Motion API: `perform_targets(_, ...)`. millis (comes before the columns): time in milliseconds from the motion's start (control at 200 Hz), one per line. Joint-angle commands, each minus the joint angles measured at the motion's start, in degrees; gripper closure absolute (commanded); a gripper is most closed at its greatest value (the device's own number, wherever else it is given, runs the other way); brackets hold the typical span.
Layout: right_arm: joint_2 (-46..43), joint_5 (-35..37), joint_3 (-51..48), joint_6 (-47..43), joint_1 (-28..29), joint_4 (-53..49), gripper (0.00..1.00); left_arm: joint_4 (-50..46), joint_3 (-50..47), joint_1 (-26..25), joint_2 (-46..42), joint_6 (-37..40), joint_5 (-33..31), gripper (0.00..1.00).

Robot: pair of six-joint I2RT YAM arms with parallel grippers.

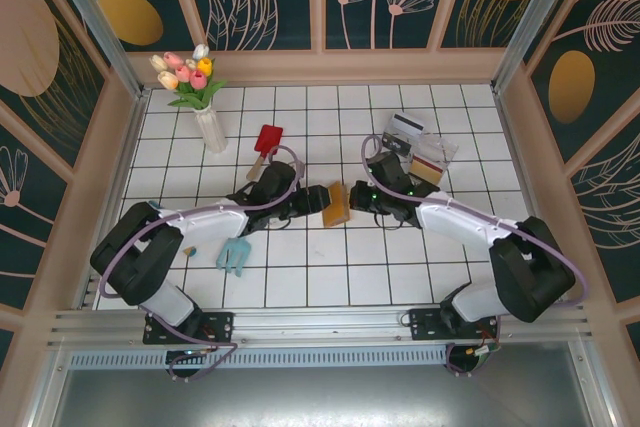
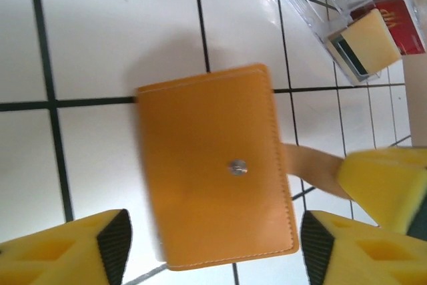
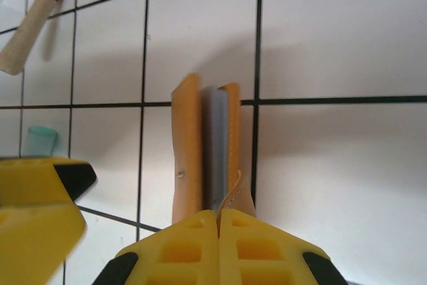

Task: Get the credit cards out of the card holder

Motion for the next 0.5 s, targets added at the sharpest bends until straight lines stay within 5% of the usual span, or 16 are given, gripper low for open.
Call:
perform_targets(0,-2.24,1.39,-0.59,-2.22,-0.29,-4.75,0.94,-0.52,1.15,1.41,-0.37,-1.52,-2.47,0.23)
perform_targets(200,-2.83,-3.91,1.44,-1.28,-0.28,-1.54,0.94,0.24,-1.34,4.09,-3.2,-3.58,-3.48,0.09)
perform_targets(225,-2.75,-4.04,1.8,-1.18,-0.24,-1.2,0.94,0.35,-1.41,4.36,-3.38,-3.59,-3.03,0.02)
perform_targets(490,0.09,-8.51,4.46,-0.73,-0.21,4.07,0.94,-2.36,-1.89,6.15,-5.87,-3.49,-4.94,0.02)
